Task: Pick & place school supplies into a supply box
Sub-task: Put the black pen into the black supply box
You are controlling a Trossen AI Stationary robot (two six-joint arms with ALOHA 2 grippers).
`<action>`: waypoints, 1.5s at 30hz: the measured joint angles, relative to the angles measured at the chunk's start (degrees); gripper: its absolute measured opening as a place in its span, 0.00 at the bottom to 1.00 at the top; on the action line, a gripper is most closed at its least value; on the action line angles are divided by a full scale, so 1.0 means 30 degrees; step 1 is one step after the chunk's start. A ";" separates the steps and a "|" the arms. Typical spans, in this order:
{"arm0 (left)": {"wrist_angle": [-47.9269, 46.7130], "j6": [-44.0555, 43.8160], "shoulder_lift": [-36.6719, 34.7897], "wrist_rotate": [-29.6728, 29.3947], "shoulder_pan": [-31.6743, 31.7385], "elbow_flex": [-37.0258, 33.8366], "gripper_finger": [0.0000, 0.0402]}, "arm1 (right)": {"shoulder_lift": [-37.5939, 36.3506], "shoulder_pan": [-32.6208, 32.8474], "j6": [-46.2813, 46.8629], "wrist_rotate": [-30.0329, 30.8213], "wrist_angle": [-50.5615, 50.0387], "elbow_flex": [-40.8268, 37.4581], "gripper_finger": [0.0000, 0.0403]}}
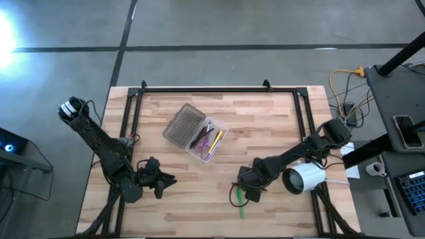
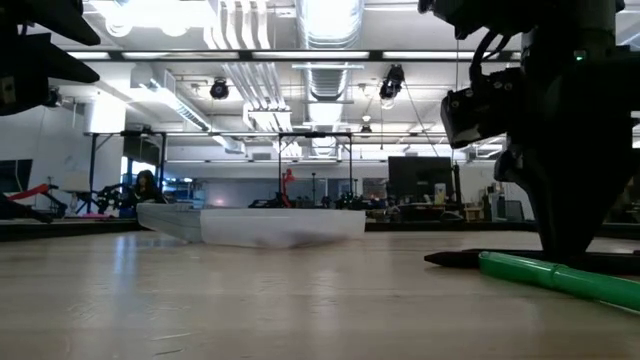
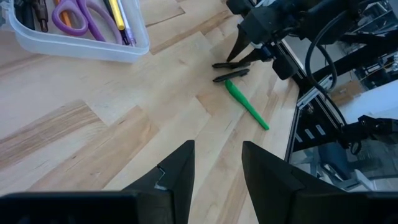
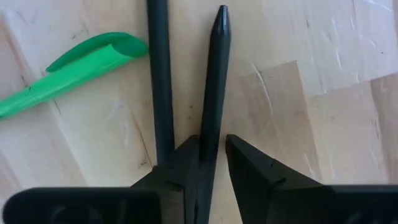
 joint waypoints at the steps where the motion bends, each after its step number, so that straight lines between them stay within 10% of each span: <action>1: 0.0000 -0.0007 0.0000 0.0000 0.0000 0.0000 0.29 | 0.0000 -0.0002 0.0222 0.0043 -0.0005 -0.0067 0.19; 14: -0.0015 0.0000 0.0000 -0.0007 0.0000 0.0000 0.29 | 0.0007 -0.0427 0.7605 0.2492 0.0182 0.0097 0.04; 25: -0.0153 0.0000 -0.0007 -0.0014 0.0000 0.0000 0.29 | -0.0871 -0.2241 2.1971 1.4839 0.6503 0.0887 0.04; 32: -0.0188 0.0007 -0.0007 -0.0015 0.0000 -0.0007 0.29 | 0.0147 -0.5130 1.8494 1.3420 1.2460 0.1436 0.03; 36: -0.0179 0.0007 -0.0007 -0.0007 -0.0004 -0.0007 0.29 | 0.1038 -0.6592 1.8266 1.2396 1.0041 0.2958 0.05; 45: -0.0160 0.0007 -0.0007 -0.0015 -0.0007 -0.0007 0.29 | 0.3083 -0.7514 1.8328 0.9347 0.8893 0.5701 0.34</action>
